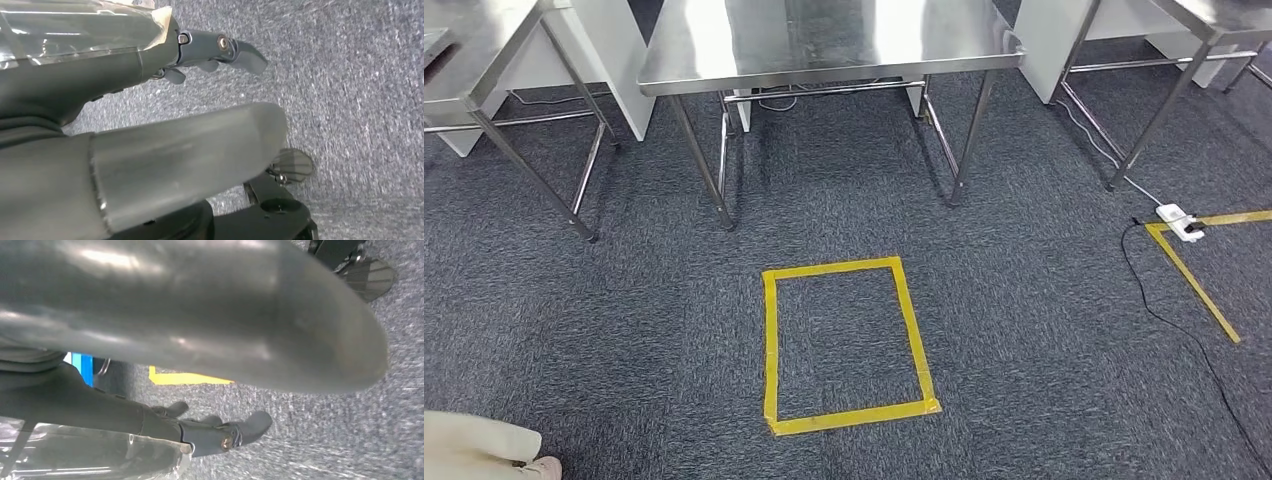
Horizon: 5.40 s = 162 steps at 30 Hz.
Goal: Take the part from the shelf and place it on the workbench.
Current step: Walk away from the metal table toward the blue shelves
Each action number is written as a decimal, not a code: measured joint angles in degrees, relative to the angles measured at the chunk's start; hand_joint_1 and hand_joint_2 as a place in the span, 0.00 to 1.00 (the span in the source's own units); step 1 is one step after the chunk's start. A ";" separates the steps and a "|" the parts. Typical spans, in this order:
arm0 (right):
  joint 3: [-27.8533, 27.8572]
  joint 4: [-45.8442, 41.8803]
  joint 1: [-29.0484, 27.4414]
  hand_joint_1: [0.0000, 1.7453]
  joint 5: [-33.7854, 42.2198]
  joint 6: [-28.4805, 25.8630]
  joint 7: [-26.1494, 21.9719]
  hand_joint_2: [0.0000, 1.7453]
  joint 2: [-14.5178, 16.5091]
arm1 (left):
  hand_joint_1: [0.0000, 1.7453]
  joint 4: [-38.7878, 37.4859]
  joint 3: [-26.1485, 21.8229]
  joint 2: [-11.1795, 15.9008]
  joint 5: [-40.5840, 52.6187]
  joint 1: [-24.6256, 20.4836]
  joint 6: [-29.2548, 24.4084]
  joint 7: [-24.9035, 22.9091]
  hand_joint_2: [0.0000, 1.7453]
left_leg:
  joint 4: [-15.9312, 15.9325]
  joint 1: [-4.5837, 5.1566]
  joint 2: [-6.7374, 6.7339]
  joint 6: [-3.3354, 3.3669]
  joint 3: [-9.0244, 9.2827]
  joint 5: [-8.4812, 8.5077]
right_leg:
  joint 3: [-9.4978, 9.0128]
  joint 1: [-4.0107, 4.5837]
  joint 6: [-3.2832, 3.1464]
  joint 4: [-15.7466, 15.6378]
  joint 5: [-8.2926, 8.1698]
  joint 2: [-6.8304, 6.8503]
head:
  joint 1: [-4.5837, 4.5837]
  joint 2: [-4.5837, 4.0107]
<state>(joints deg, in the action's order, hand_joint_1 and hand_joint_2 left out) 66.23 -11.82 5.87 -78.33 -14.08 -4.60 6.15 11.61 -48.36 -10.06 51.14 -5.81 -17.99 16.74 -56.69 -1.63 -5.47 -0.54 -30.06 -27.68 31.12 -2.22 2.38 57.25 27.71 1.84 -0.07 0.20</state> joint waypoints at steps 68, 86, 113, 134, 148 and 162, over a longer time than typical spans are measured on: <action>-1.04 1.34 0.42 0.00 -0.55 1.51 6.23 0.00 -4.06 | 0.00 -0.42 1.25 -1.77 3.90 -0.14 -4.78 -0.67 1.00 | -16.98 0.63 5.45 0.86 -7.02 -9.12 | 0.05 0.98 -2.50 -0.70 -1.38 -4.24 | -0.53 0.00; 0.06 2.51 0.68 0.00 0.92 -0.52 11.38 0.00 -5.77 | 0.00 -0.50 4.70 -2.25 7.53 -0.55 -2.37 -2.28 1.00 | -1.11 1.22 1.04 3.70 -0.93 -0.53 | 4.40 0.92 1.33 7.30 2.11 -0.51 | 0.19 0.00; 0.72 3.26 0.67 0.00 0.57 0.60 11.41 0.00 -6.90 | 0.00 -0.57 5.68 -2.46 7.49 -0.18 -2.70 -3.08 1.00 | -1.00 0.96 3.68 3.98 -1.39 -0.03 | 10.01 1.13 -0.45 15.74 4.65 -2.68 | 0.47 0.00; 0.34 3.39 0.67 0.00 -1.62 2.09 5.62 0.00 -6.10 | 0.00 -0.58 4.63 -2.02 3.75 0.62 -4.21 -1.93 1.00 | -4.01 0.02 9.16 1.28 -2.43 -1.11 | 0.85 1.38 -2.04 0.53 -1.13 -7.70 | -0.07 0.00; 0.22 2.85 -0.31 0.00 -0.19 1.63 -1.19 0.00 -1.82 | 0.00 -0.55 1.99 -0.42 1.69 0.35 -0.26 0.52 1.00 | -1.23 1.03 0.31 3.28 -1.30 -0.28 | 2.93 0.92 1.01 4.19 1.10 1.60 | 1.06 0.00; 0.24 2.22 -0.47 0.00 -0.01 1.25 -1.20 0.00 -0.81 | 0.00 -0.48 1.87 -0.13 1.82 0.09 -0.19 0.05 1.00 | -11.05 -0.01 6.63 0.50 -4.99 -4.20 | 0.40 1.10 -2.83 0.32 -1.03 -5.69 | 0.56 0.00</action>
<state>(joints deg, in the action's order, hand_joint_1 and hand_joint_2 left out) 66.47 -9.61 5.40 -78.34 -12.83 -5.80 5.34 11.13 -46.49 -10.20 52.96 -5.72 -18.18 16.79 -67.75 -1.64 1.16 -0.05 -35.05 -31.88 31.53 -1.12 -0.45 57.56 26.68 -3.86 0.49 0.20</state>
